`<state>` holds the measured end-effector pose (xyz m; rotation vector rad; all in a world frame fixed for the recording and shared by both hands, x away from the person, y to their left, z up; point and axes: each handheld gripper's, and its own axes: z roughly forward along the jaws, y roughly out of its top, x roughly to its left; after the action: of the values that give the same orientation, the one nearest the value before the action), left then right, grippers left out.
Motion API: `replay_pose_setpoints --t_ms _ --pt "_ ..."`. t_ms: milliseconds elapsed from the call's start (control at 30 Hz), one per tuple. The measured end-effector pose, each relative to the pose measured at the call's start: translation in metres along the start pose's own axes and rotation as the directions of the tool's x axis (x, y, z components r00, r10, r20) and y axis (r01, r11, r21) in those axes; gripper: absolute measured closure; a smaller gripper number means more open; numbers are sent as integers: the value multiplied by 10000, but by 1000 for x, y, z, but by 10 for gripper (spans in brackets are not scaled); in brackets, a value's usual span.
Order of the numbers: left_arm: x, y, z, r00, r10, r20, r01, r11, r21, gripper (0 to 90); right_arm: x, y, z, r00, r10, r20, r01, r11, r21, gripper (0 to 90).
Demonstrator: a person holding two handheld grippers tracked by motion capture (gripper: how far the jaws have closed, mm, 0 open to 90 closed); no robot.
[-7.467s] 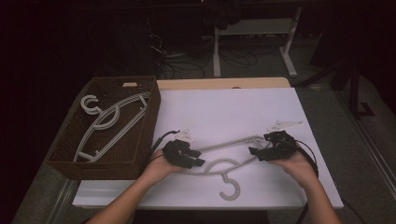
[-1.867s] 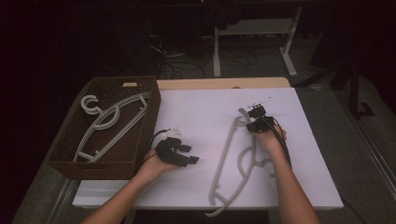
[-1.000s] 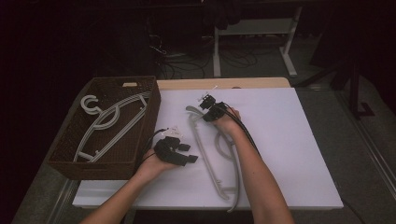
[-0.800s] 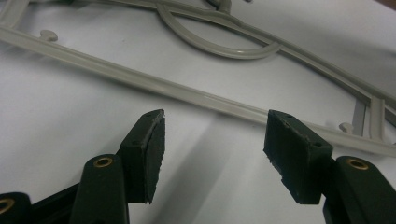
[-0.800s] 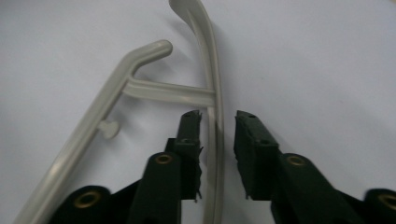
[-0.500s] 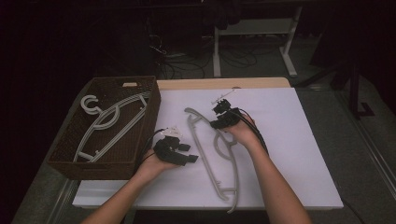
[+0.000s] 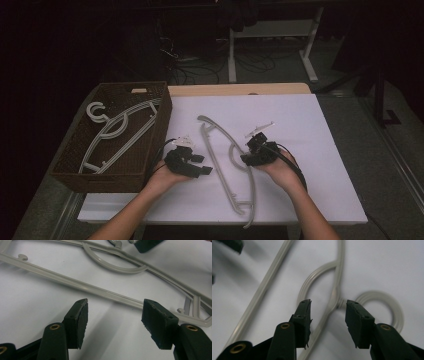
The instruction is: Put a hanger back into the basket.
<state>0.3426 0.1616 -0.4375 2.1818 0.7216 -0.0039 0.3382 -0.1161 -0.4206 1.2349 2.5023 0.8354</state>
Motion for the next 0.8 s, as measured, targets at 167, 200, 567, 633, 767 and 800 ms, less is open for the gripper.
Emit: replay_pose_setpoints --t_ms 167,200,567,633,767,800 --pt "1 0 -1 10000 -17 -41 17 10000 -9 379 8 -15 -5 9999 63 -107 -62 9999 124 557" --pt "1 0 -1 10000 -17 -41 17 10000 -9 379 9 -19 -6 9998 119 -133 -117 9998 160 557" --pt "1 0 -1 10000 -18 -85 17 10000 -18 380 26 -42 1 9998 171 101 -180 9958 897 637" --pt "0 0 -1 10000 -21 -91 21 10000 -16 380 27 -42 1 9996 189 195 -208 9951 972 642" --pt "0 0 -1 10000 -17 -85 17 10000 -6 380 29 -40 2 9995 100 315 -134 9939 1091 649" --pt "0 0 -1 10000 -20 -83 20 10000 -20 380 29 -40 2 9995 107 307 -142 9934 1135 651"
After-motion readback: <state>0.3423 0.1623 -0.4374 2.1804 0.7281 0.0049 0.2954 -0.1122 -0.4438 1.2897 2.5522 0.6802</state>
